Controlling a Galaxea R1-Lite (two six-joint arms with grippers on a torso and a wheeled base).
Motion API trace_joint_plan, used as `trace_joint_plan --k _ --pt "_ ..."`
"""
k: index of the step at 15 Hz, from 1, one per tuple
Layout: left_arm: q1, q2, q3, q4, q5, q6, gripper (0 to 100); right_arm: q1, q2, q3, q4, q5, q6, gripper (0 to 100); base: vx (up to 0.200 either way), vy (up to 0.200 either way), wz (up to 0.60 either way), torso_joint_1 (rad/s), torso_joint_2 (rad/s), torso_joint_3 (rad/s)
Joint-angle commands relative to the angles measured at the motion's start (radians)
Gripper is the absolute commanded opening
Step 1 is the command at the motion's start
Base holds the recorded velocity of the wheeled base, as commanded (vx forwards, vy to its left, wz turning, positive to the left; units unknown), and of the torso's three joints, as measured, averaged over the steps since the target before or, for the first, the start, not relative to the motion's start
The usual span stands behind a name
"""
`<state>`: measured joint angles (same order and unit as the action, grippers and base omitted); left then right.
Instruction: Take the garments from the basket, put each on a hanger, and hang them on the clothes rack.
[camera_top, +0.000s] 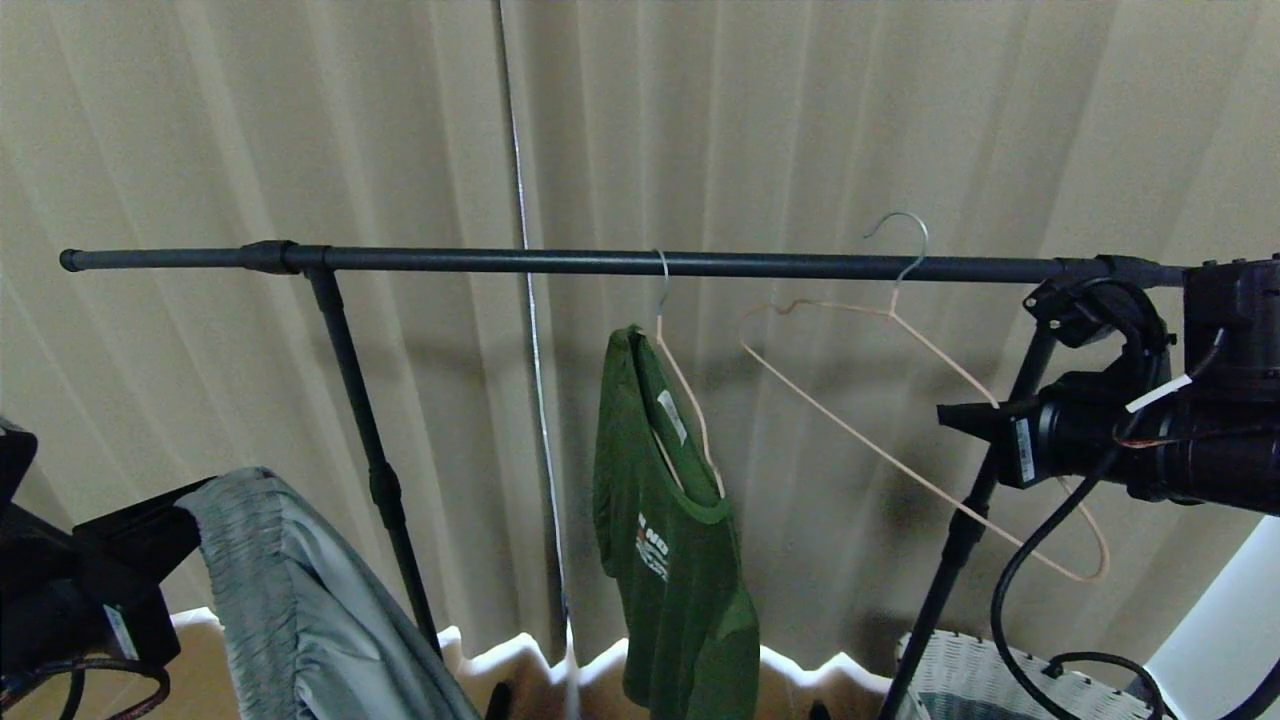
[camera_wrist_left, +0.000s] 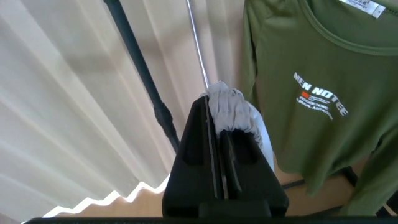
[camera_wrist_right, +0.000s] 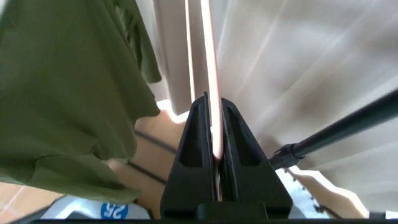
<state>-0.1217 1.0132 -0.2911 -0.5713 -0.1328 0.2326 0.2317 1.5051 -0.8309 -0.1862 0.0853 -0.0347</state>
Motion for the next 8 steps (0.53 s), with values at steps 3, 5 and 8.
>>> trace_joint_plan --k 3,5,8 --pt "0.001 0.001 0.001 -0.002 -0.004 0.001 0 -0.005 -0.095 0.067 -0.004 -0.001 0.002 0 0.000 0.000 0.00 0.000 0.00 0.000" --pt "-0.016 -0.004 0.004 -0.002 -0.027 -0.001 0 -0.005 -0.171 0.131 -0.004 -0.002 0.001 0 0.000 0.000 0.00 0.000 0.00 0.000" --pt "-0.010 -0.005 0.004 -0.002 -0.027 -0.002 0 -0.005 -0.244 0.200 -0.003 -0.007 -0.001 0 0.000 0.000 0.00 0.000 0.00 0.000"
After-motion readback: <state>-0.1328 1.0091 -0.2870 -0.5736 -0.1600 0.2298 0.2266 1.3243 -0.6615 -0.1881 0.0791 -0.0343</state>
